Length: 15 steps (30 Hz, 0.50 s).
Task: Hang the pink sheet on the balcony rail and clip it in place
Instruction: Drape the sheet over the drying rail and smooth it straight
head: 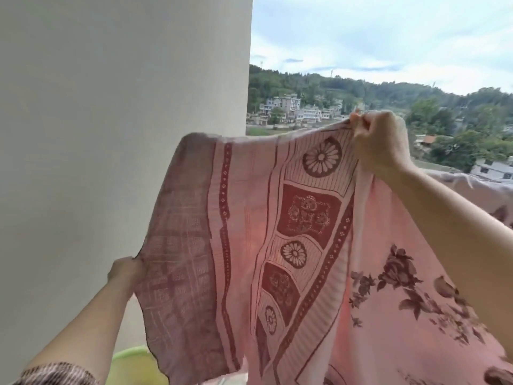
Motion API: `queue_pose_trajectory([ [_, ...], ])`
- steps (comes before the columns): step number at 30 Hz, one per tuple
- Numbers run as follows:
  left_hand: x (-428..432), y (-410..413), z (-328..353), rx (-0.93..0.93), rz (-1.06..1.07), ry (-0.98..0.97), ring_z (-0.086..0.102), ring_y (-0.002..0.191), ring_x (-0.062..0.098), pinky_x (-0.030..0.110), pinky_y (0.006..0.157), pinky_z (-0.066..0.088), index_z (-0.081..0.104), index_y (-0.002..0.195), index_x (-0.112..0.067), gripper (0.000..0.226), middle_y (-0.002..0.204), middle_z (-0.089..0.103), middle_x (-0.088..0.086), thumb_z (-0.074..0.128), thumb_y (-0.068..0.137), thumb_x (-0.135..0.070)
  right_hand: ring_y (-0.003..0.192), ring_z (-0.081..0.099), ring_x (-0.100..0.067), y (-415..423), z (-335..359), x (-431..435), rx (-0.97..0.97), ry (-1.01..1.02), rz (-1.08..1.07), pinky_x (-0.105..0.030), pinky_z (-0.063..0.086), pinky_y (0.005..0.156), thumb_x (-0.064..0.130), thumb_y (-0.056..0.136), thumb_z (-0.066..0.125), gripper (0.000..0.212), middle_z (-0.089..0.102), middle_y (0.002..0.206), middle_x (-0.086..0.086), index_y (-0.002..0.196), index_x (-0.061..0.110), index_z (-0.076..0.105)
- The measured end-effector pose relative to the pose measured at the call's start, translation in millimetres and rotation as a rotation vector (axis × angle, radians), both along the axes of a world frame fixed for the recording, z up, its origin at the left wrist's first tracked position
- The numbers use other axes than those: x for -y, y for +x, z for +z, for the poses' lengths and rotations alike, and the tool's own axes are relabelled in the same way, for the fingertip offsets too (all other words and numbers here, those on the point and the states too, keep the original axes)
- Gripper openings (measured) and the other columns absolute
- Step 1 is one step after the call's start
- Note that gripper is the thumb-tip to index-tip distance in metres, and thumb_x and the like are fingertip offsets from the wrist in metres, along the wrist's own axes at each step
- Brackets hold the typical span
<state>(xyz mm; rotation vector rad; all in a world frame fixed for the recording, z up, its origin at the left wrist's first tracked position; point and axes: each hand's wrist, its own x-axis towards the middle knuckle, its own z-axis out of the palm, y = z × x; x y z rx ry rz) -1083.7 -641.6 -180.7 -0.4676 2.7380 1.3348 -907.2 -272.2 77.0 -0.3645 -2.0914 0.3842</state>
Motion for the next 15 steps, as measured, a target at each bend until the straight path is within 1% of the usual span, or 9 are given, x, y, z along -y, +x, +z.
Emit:
queue_pose_trajectory([
  [2,-11,8,1,0.015,-0.068,0.046,0.065,0.093,0.034,0.032,0.075,0.048,0.068,0.099,0.003,0.045,0.105,0.068,0.023,0.060,0.072,-0.033,0.059,0.055,-0.020,-2,-3,4,0.108,0.025,0.005,-0.023,0.045,0.052,0.008,0.090,0.051,0.019,0.064,0.072,-0.010,0.080,0.000,0.065],
  [4,-29,11,23,-0.033,-0.079,0.100,0.062,0.105,0.034,0.034,0.086,0.047,0.062,0.114,0.002,0.060,0.119,0.063,0.022,0.064,0.065,-0.033,0.081,0.064,-0.024,-5,-7,12,0.142,0.035,0.035,-0.033,0.057,0.069,0.001,0.082,0.051,0.025,0.069,0.098,-0.013,0.102,0.000,0.066],
  [5,-39,8,36,-0.081,-0.069,0.144,0.057,0.115,0.034,0.035,0.093,0.044,0.054,0.127,0.001,0.069,0.129,0.057,0.021,0.065,0.068,-0.032,0.087,0.064,-0.024,-5,-9,19,0.146,0.044,0.060,-0.038,0.057,0.076,0.001,0.082,0.052,0.029,0.068,0.106,-0.013,0.107,0.001,0.065],
  [6,-47,5,52,-0.143,-0.057,0.200,0.052,0.122,0.034,0.034,0.096,0.041,0.046,0.136,0.000,0.069,0.137,0.052,0.019,0.065,0.077,-0.030,0.090,0.063,-0.024,-6,-10,25,0.147,0.073,0.079,-0.042,0.056,0.081,0.004,0.083,0.053,0.028,0.068,0.110,-0.012,0.109,0.002,0.065],
  [8,-63,-9,85,-0.288,-0.058,0.304,0.048,0.125,0.033,0.033,0.094,0.039,0.041,0.140,-0.005,0.054,0.141,0.048,0.015,0.052,0.093,-0.027,0.094,0.061,-0.024,-10,-13,36,0.181,0.153,0.096,-0.049,0.051,0.088,0.012,0.087,0.056,0.025,0.067,0.112,-0.009,0.109,0.005,0.066],
  [10,-74,-22,117,-0.410,-0.060,0.354,0.049,0.124,0.031,0.032,0.092,0.039,0.042,0.140,-0.010,0.048,0.141,0.048,0.011,0.045,0.096,-0.028,0.101,0.059,-0.024,-16,-17,42,0.247,0.226,0.072,-0.050,0.044,0.094,0.021,0.089,0.056,0.026,0.067,0.112,-0.007,0.108,0.007,0.067],
  [12,-82,-32,143,-0.513,-0.078,0.383,0.050,0.123,0.029,0.033,0.093,0.039,0.043,0.139,-0.014,0.046,0.140,0.050,0.009,0.043,0.096,-0.030,0.092,0.060,-0.022,-23,-19,42,0.303,0.260,0.022,-0.046,0.043,0.091,0.029,0.090,0.054,0.026,0.070,0.101,-0.006,0.098,0.009,0.068],
  [14,-91,-37,160,-0.665,-0.115,0.253,0.045,0.129,0.028,0.037,0.103,0.037,0.043,0.139,-0.016,0.045,0.142,0.048,0.008,0.044,0.096,-0.030,0.076,0.061,-0.020,-26,-18,41,0.367,0.238,0.018,-0.046,0.047,0.086,0.035,0.091,0.052,0.029,0.069,0.084,-0.005,0.092,0.011,0.068],
  [15,-98,-37,165,-0.773,-0.152,0.149,0.040,0.133,0.028,0.040,0.109,0.032,0.044,0.139,-0.015,0.045,0.144,0.045,0.009,0.045,0.096,-0.028,0.073,0.062,-0.020,-25,-18,42,0.386,0.216,0.042,-0.048,0.049,0.085,0.036,0.093,0.051,0.029,0.069,0.083,-0.004,0.094,0.013,0.068],
])
